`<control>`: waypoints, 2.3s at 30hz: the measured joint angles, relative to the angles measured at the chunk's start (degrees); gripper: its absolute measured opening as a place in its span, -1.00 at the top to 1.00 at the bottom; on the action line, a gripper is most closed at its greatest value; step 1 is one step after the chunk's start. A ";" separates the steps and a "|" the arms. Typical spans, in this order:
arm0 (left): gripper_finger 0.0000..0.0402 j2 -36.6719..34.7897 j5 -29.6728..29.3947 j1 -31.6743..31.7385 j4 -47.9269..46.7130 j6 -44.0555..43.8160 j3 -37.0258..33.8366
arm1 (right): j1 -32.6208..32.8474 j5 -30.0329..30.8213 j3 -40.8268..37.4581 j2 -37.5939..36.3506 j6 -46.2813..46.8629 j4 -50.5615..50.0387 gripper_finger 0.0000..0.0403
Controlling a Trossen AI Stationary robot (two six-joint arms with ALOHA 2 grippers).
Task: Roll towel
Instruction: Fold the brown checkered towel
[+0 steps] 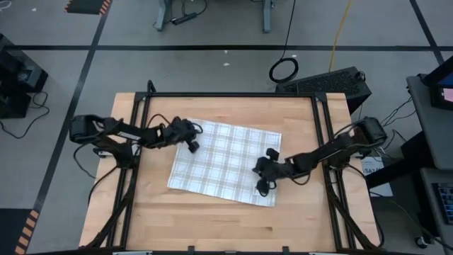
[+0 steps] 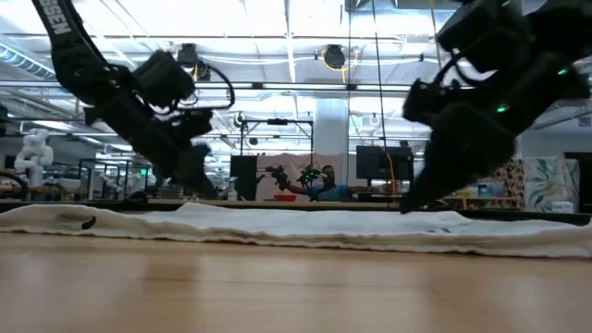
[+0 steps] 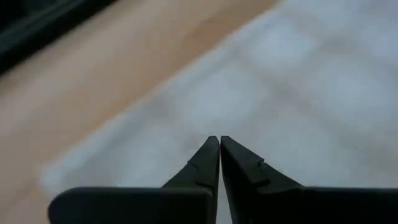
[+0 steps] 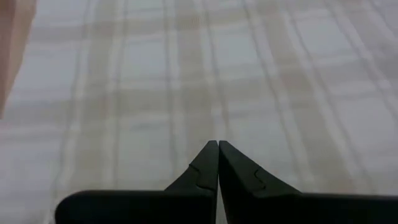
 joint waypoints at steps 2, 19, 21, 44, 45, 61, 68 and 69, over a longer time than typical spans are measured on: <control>0.88 -0.37 1.11 -3.93 0.47 -2.86 0.00 | 1.48 1.38 0.00 -1.15 1.93 -4.13 0.98; 0.88 3.54 -13.63 -27.83 -15.02 -24.13 0.32 | 12.21 7.10 0.18 9.23 19.68 6.62 0.98; 0.88 4.03 -16.21 -27.24 -15.00 -23.62 0.33 | 13.31 6.57 0.13 10.38 20.97 10.49 0.98; 0.88 4.67 -12.95 -38.45 12.10 -17.65 0.33 | 16.98 11.19 11.17 5.34 15.08 -8.46 0.98; 0.88 5.24 -12.92 -40.32 12.09 -18.67 0.33 | 17.17 11.23 11.17 5.33 16.20 -10.75 0.98; 0.88 13.49 -26.94 -44.45 -4.11 -31.31 0.44 | 19.07 13.65 11.44 16.70 36.54 -1.67 0.98; 0.88 13.65 -37.90 -39.11 -12.10 -32.74 0.26 | 19.19 14.52 16.02 20.82 37.71 4.96 0.98; 0.88 13.65 -38.18 -38.39 -12.22 -32.69 0.24 | 19.19 15.01 16.76 21.10 37.68 4.88 0.98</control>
